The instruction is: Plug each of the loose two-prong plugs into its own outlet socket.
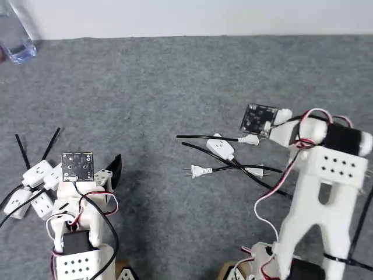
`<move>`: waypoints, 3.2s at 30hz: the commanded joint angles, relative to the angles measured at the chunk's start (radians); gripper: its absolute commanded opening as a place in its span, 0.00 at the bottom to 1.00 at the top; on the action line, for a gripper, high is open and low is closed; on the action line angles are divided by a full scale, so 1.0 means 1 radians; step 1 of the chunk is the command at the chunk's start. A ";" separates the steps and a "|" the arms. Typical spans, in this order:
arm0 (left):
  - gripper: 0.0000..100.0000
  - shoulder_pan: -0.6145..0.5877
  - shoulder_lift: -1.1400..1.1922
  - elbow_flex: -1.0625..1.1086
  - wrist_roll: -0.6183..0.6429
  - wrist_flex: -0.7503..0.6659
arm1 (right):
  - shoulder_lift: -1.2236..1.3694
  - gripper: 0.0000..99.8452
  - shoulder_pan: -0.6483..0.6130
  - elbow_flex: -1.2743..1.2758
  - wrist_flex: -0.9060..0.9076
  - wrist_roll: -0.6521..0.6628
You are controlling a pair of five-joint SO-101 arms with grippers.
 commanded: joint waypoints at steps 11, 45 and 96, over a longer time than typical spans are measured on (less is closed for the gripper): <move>0.30 0.008 -0.011 0.001 -0.011 -0.058 | 0.633 0.30 -0.171 -0.255 -0.274 -0.273; 0.30 0.008 -0.012 0.001 -0.012 -0.060 | 1.280 0.03 -0.197 -0.839 -0.048 -0.071; 0.30 0.009 -0.014 -0.001 -0.005 -0.055 | 0.980 0.44 0.509 -0.832 0.091 0.117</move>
